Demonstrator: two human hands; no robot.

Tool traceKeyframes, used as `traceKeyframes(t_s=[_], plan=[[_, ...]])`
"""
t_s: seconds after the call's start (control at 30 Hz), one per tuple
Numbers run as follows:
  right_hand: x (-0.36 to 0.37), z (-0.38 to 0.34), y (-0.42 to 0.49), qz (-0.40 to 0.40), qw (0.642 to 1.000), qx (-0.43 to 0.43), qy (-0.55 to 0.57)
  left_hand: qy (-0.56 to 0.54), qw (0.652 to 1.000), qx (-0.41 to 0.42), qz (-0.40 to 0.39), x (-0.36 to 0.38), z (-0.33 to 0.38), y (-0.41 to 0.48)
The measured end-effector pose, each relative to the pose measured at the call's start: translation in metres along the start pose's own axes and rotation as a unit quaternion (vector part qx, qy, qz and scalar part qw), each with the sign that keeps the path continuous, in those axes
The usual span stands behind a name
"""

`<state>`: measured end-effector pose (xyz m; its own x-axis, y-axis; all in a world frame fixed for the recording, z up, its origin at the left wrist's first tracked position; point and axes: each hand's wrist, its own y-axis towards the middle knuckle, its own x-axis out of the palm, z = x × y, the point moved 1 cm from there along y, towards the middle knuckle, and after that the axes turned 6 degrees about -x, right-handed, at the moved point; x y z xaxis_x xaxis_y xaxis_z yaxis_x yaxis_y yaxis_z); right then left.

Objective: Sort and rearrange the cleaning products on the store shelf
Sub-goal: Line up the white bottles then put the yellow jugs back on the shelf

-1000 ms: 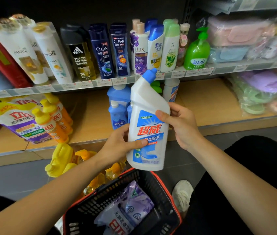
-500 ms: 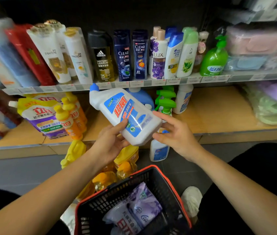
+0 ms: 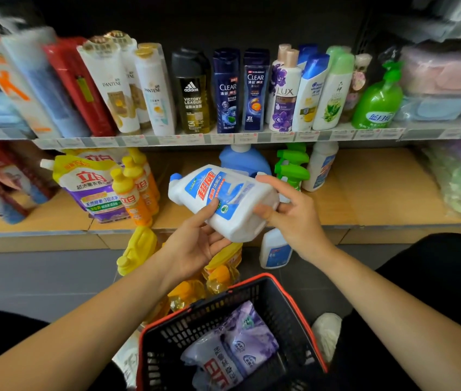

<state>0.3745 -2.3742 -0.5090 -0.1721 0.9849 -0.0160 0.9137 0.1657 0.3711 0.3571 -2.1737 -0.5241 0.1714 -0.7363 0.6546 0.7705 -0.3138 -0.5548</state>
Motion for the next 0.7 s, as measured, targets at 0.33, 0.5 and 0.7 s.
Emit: traceKeyframes(t_s=[0.33, 0.5, 0.7], plan=[[0.007, 0.007, -0.008, 0.009, 0.996, -0.046, -0.076, -0.002, 0.998, 0.068, -0.005, -0.002, 0.006, -0.001], [0.023, 0.011, -0.025, -0.080, 0.990, -0.022, -0.115, 0.013, 0.990, 0.144, -0.001, -0.004, 0.014, 0.002], [0.029, 0.015, -0.037, -0.123, 0.991, 0.002, -0.046, 0.029, 0.979, 0.200, 0.000, -0.010, 0.022, 0.004]])
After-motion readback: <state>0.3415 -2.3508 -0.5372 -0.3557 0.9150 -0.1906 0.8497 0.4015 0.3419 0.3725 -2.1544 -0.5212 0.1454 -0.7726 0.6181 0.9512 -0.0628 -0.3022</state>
